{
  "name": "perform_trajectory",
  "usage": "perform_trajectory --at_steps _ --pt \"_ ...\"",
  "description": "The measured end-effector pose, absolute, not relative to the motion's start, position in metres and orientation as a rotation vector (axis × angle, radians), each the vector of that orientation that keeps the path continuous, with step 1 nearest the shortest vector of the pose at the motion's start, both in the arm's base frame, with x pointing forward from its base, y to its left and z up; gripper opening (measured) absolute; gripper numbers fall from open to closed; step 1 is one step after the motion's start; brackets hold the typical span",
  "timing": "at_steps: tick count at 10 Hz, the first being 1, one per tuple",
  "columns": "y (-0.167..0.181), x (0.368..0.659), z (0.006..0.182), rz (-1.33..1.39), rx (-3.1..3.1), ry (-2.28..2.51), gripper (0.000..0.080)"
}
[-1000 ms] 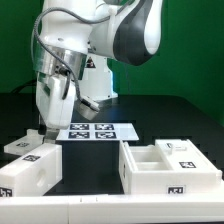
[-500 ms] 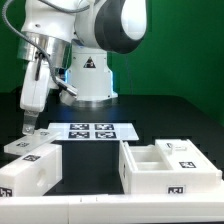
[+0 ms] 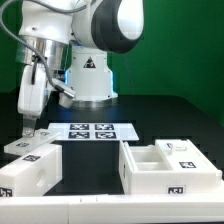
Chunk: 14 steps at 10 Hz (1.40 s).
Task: Assemble cabinet
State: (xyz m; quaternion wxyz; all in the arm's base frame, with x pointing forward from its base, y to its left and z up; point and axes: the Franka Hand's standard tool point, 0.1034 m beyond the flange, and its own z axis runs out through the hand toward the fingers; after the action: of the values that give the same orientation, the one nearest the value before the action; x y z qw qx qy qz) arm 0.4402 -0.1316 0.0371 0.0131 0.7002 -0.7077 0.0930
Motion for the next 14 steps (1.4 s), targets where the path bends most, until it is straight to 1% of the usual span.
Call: perform_trajectory --at_steps 9,14 --pt "-0.130 0.438 0.036 0.287 2.143 -2.249 0.0797" --pt "-0.138 0.423 0.033 0.306 1.817 -2.534 0.0797"
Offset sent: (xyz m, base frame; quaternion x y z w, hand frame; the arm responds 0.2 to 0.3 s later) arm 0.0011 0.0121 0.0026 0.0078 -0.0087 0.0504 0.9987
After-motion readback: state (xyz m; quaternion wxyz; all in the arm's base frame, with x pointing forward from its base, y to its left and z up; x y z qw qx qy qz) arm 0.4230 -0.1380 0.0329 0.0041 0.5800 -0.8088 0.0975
